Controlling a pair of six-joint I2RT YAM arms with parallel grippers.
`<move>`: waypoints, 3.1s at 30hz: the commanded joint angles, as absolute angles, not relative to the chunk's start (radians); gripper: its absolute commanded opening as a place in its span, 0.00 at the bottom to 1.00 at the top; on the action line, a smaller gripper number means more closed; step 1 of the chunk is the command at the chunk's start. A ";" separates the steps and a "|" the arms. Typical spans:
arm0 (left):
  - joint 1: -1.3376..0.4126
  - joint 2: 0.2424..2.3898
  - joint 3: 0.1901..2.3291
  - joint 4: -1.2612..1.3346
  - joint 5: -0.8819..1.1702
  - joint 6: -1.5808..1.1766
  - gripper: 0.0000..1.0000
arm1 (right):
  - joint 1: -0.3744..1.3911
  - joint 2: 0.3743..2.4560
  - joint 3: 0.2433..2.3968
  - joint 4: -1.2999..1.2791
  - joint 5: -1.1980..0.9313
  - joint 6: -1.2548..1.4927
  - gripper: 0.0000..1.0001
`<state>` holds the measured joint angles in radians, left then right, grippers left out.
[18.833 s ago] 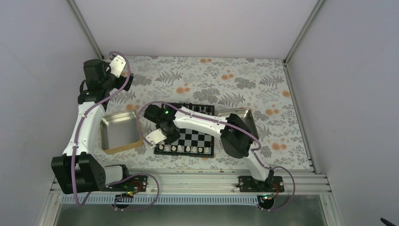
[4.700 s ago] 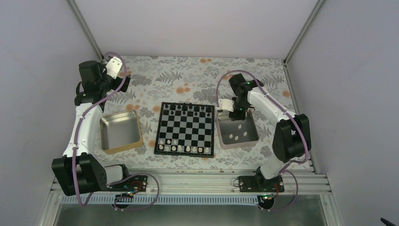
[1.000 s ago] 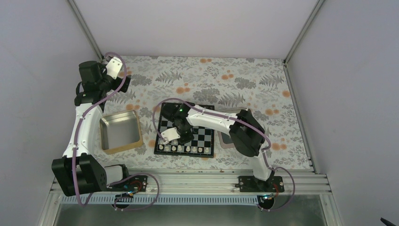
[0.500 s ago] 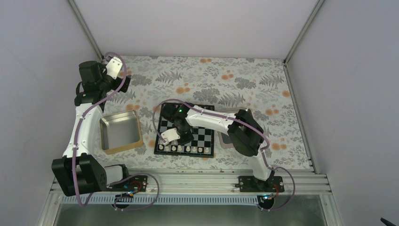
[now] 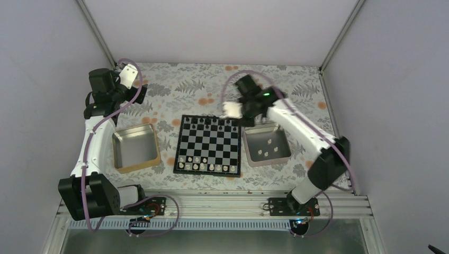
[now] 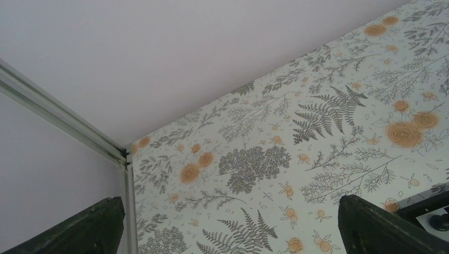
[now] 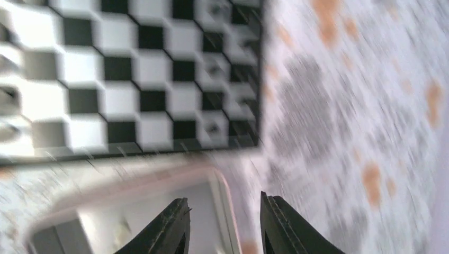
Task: Set up the chess pieces on the board
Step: Pick up the chess piece from the storage box, then place the chess piece on the chessboard.
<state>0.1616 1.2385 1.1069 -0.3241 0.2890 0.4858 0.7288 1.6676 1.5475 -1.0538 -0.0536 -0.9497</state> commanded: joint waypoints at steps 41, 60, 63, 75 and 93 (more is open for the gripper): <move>0.166 1.259 1.126 -0.309 0.307 0.483 1.00 | 0.224 1.687 1.050 -0.851 -0.025 -1.049 0.38; 0.167 1.256 1.128 -0.316 0.307 0.482 1.00 | 0.212 1.724 1.069 -0.848 -0.056 -1.049 0.13; 0.167 1.252 1.127 -0.316 0.308 0.482 1.00 | 0.213 1.704 1.095 -0.880 -0.049 -1.045 0.09; 0.167 1.241 1.127 -0.314 0.314 0.482 1.00 | 0.518 1.624 1.365 -1.110 0.023 -0.950 0.07; 0.167 1.238 1.124 -0.312 0.313 0.478 1.00 | 1.002 1.898 1.553 -1.090 -0.064 -0.944 0.10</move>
